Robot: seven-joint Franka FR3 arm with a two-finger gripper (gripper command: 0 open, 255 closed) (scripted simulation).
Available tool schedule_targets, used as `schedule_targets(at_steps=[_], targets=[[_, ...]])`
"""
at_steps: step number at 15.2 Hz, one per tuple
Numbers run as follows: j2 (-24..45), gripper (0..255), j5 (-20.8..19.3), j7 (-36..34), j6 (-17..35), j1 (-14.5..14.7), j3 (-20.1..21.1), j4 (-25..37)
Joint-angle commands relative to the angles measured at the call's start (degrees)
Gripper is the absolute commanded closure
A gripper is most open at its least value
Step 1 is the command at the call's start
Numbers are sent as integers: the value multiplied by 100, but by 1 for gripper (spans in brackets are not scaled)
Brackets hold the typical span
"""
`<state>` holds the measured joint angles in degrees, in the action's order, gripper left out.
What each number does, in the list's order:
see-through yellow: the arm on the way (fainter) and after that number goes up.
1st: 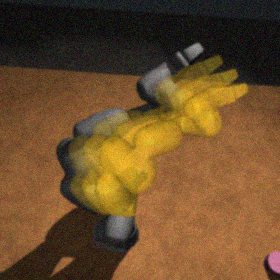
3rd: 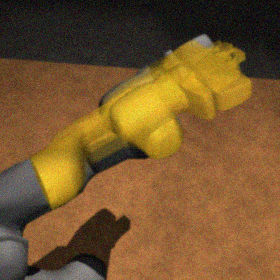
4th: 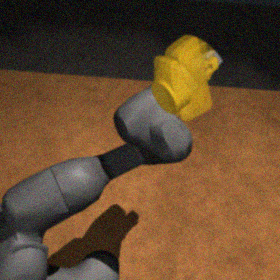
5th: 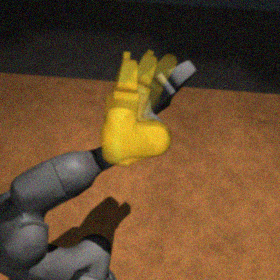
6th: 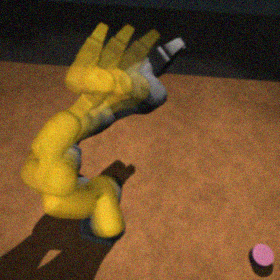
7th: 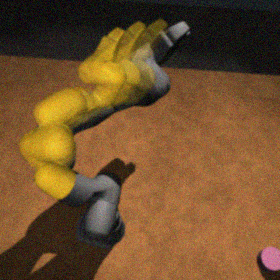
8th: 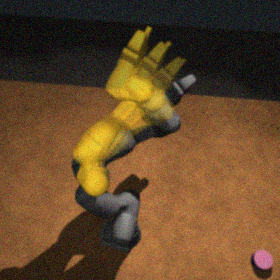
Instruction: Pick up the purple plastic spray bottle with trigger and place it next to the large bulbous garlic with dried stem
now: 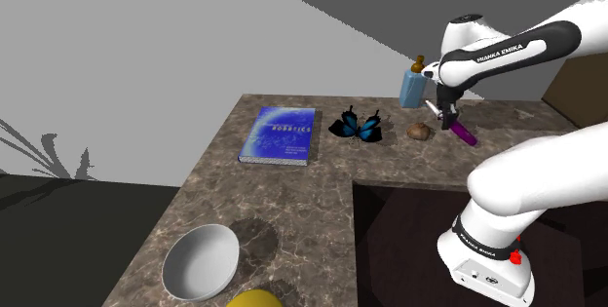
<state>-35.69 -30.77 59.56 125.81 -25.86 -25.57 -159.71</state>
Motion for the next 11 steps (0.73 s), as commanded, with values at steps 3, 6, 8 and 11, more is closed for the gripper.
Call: schedule_targets(at_steps=[3,6,8,11], targets=[[270,255,-240,634,170,-254,-548,294],[547,255,-333,1110,326,-365,-972,571],[763,255,-343,1437,436,-394,-1264,786],[1133,255,-267,1952,609,-371,-1722,1148]])
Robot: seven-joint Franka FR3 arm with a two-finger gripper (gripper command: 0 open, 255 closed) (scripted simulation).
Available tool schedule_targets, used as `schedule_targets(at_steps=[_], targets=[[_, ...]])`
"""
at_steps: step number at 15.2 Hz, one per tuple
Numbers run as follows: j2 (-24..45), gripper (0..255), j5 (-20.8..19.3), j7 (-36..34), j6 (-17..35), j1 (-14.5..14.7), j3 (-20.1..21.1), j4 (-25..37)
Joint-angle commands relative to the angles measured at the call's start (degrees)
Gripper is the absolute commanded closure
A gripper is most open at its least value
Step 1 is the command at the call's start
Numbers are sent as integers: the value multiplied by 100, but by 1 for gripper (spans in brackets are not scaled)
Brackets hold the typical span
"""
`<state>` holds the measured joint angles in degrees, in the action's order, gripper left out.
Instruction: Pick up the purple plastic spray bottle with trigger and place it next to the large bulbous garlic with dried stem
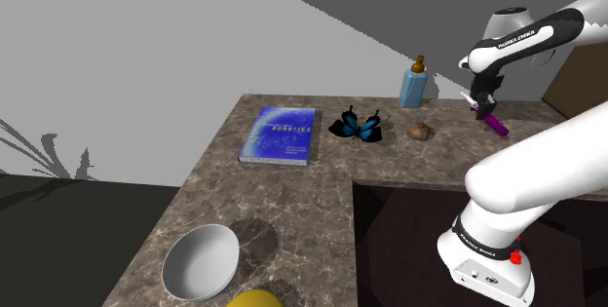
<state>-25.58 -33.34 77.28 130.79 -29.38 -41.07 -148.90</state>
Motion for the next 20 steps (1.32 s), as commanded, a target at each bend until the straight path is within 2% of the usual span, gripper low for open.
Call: schedule_targets(at_steps=[1,4,7,14,20], targets=[[258,255,44,362,170,8,-331,196],[712,255,316,956,352,142,-834,613],[1242,255,784,1637,530,359,-1378,1052],[1839,255,1203,1898,1249,562,-1697,819],[2523,255,1984,2414,1891,738,-1887,654]])
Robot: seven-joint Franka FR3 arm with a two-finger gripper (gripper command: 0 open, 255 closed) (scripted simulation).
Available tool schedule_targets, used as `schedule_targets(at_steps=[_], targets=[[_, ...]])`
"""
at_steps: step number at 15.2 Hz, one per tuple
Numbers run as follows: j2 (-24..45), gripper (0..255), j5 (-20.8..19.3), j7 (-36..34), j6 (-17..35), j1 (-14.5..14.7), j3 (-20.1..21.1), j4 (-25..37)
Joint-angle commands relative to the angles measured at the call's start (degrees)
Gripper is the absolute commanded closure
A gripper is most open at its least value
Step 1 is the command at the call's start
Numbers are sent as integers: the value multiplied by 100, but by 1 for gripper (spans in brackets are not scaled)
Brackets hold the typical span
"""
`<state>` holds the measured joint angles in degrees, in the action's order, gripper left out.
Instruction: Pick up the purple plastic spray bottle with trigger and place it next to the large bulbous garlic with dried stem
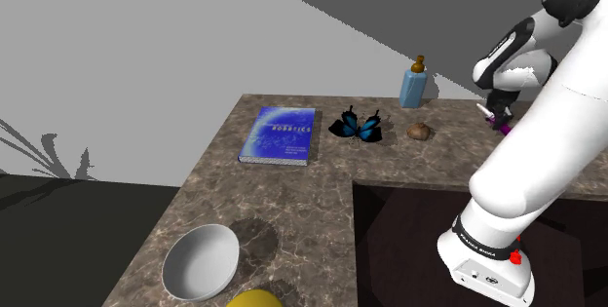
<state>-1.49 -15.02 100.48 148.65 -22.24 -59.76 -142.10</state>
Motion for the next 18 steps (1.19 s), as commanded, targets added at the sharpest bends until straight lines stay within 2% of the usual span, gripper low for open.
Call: schedule_targets(at_steps=[1,6,12,14,18], targets=[[245,255,337,219,209,33,-18,-48],[889,255,1378,928,675,-149,268,-127],[1512,255,2451,1657,1124,-749,1032,-135],[1739,255,2825,1911,1299,-1037,1390,-115],[1735,255,2813,1903,1300,-1048,1399,-116]])
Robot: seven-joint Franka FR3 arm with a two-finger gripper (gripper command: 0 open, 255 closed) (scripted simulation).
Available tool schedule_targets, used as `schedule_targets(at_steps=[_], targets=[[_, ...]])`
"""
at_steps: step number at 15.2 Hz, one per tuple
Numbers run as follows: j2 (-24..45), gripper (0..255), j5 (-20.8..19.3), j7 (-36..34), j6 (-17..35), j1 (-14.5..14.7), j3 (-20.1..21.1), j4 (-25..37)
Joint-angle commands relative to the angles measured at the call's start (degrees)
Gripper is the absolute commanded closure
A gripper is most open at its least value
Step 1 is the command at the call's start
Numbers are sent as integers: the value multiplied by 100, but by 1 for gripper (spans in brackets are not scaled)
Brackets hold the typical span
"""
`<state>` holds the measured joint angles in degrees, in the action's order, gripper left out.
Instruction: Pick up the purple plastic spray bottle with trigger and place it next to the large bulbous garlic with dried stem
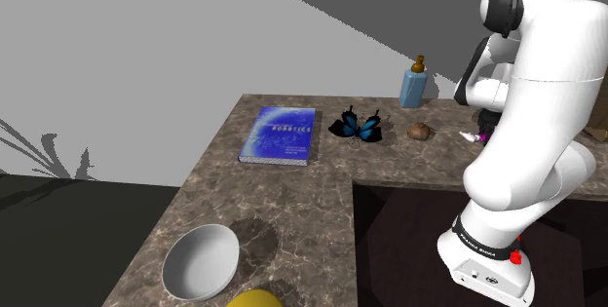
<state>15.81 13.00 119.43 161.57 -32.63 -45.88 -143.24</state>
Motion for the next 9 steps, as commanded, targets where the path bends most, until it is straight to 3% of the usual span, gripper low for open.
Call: schedule_targets(at_steps=[1,4,5,9], targets=[[5,255,12,7,9,-9,11,-2],[5,255,11,7,9,-9,11,-2],[5,0,11,7,9,-9,11,-2],[6,0,12,7,9,-9,11,-2]])
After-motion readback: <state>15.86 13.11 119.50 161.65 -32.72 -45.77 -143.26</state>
